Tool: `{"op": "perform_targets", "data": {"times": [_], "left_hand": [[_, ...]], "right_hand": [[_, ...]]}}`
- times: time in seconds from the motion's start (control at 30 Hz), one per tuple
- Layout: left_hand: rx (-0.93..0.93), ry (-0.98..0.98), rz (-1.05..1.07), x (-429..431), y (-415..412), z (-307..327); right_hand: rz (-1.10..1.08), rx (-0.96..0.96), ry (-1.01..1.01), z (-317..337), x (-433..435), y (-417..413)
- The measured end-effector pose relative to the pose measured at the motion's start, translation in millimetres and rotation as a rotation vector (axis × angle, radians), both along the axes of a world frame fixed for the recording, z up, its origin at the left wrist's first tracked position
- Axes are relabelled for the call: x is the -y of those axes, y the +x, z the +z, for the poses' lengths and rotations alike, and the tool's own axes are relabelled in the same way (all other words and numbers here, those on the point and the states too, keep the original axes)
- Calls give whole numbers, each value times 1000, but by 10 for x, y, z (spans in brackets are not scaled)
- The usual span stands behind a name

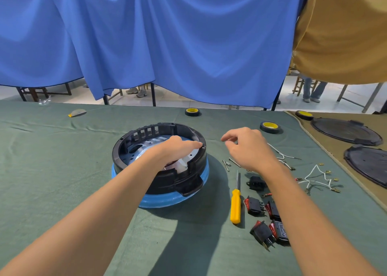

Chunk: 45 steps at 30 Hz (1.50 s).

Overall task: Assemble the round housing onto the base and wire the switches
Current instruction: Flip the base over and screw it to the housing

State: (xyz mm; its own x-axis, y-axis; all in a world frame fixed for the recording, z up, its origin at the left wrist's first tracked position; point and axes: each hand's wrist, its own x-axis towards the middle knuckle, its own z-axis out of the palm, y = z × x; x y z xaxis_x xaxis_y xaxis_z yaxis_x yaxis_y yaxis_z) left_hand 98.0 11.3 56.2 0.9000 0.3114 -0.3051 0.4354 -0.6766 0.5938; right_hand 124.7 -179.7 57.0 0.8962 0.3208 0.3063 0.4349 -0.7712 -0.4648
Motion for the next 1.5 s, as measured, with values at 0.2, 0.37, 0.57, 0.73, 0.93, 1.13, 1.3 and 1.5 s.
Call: {"op": "perform_targets", "data": {"times": [0.2,0.37,0.57,0.73,0.93,1.13,1.3,1.5], "left_hand": [[38,-154,84,104,22,2],[60,-279,151,105,-17,25],[-4,-393,150,69,-55,34],[9,-420,143,12,-83,43],[13,-440,118,-5,-106,39],[-8,-471,92,-31,-107,30],[34,-505,91,-35,-110,14],[87,-507,86,-37,-120,20]], "right_hand": [[-20,-100,-11,-33,34,2],[-55,-164,-71,-87,44,31],[-127,-153,-263,-262,-90,-36],[-169,-116,-276,-319,-115,-18],[-179,-104,-257,-378,-172,-47],[-168,-121,-249,-350,-161,-48],[-173,-171,-110,-284,-100,-4],[-74,-342,227,-192,43,56]]}}
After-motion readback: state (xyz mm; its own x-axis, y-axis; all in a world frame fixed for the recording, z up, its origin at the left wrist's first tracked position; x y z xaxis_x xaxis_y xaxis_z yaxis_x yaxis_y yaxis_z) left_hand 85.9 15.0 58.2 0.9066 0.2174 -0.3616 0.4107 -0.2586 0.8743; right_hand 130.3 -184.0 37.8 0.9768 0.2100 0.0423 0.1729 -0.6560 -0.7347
